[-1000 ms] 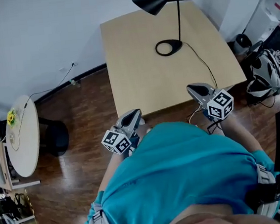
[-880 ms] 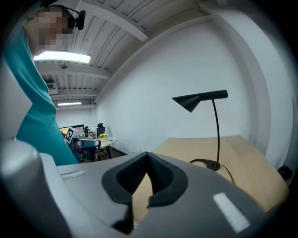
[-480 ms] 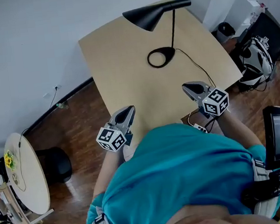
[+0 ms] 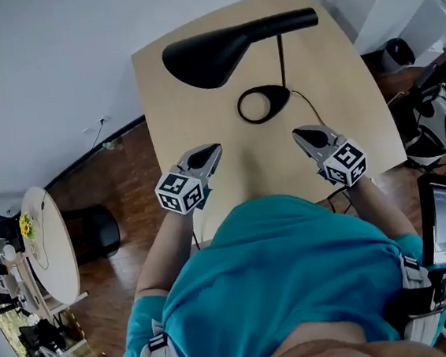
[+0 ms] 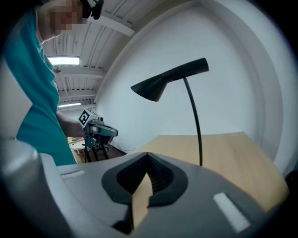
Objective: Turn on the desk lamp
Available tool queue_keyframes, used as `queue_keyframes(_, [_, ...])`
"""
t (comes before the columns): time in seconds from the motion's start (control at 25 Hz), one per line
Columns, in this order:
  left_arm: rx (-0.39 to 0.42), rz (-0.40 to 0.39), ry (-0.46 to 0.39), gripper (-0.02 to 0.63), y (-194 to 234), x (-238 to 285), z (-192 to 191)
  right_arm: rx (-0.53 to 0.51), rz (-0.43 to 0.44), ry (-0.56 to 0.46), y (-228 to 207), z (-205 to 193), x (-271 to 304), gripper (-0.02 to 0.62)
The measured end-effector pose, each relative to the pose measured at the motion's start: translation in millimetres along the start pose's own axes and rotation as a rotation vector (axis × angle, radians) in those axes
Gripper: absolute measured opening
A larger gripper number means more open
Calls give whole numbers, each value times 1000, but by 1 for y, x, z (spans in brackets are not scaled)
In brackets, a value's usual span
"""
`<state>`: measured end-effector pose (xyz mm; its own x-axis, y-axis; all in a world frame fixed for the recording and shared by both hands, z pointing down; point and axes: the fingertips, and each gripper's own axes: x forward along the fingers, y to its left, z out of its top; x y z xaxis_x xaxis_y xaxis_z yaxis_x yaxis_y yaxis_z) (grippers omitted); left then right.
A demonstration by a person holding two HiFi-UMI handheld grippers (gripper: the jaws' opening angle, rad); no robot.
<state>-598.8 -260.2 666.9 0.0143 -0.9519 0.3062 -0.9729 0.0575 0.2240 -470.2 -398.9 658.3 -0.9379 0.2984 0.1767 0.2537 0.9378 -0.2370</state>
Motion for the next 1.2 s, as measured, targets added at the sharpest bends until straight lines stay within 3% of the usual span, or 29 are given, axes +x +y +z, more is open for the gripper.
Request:
queue_keyframes(0.12, [46, 4, 126, 2, 10, 77, -5, 42, 20, -10, -51, -10, -4, 2])
queue_keyframes(0.28, [160, -49, 314, 2, 17, 190, -34, 94, 8, -3, -111, -43, -15, 2])
queue_keyframes(0.52, [301, -106, 601, 2, 44, 298, -99, 169, -54, -1, -157, -75, -39, 2])
queue_keyframes(0.84, [353, -159, 836, 1, 80, 367, -147, 247, -142, 29, -198, -101, -55, 2])
queue_keyframes(1.2, [439, -171, 964, 1, 86, 385, -179, 303, -154, 53, -209, -120, -63, 2])
